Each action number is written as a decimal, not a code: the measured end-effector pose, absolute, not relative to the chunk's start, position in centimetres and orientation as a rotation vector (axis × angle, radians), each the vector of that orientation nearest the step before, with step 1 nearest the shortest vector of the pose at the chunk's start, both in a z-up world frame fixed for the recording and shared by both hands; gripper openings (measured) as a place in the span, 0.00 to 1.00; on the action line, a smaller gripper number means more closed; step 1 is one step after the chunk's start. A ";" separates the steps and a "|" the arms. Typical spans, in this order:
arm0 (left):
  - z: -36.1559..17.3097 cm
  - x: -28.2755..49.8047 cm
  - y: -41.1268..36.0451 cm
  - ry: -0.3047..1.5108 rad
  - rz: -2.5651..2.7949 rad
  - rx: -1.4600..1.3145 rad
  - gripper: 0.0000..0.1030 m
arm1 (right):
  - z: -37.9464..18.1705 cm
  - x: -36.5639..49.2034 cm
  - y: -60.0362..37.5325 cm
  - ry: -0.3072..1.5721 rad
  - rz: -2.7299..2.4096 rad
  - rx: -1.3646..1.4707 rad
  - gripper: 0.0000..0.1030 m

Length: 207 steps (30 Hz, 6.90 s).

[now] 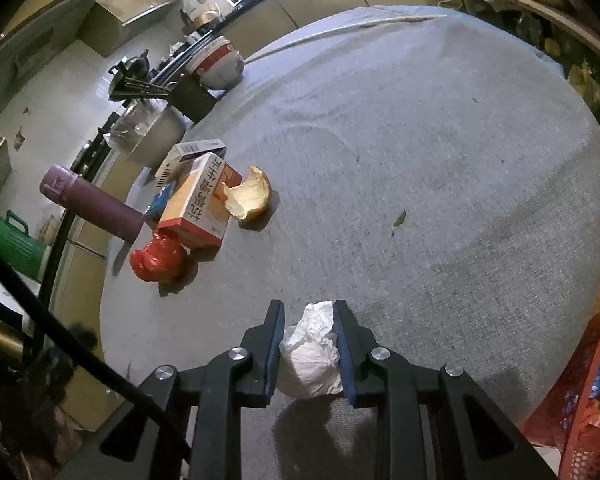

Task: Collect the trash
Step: 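Grasp the red plastic bag with the left tool while the right tool holds the tissue, then carry the red bag and white tissue over the red basket with both tools, then open both tools to drop the red bag and tissue into the basket, then move both tools back over the remaining items on the table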

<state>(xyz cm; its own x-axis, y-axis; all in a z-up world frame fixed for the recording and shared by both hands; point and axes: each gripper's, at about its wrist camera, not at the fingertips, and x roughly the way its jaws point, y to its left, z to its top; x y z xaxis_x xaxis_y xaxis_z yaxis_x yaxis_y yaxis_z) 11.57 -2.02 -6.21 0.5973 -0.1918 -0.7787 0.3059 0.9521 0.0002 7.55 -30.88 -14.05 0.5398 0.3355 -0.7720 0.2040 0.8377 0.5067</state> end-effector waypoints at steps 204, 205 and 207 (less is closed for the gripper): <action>-5.5 6.5 2.3 0.835 -0.001 0.199 0.78 | -4.4 -2.4 -29.5 0.758 0.060 0.388 0.65; -5.9 6.6 2.7 0.846 0.008 0.198 0.78 | -4.7 -2.0 -29.2 0.766 0.068 0.385 0.65; -6.8 6.9 3.3 0.872 0.024 0.198 0.78 | -5.1 -1.3 -28.7 0.778 0.081 0.378 0.65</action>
<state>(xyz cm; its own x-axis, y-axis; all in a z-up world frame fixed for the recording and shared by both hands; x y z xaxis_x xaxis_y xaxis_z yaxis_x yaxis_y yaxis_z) 6.88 3.29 -6.85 0.6444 0.1019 -0.7579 0.0593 0.9814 0.1824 -1.25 -28.68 -5.11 0.7125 0.2097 -0.6696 0.0666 0.9298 0.3620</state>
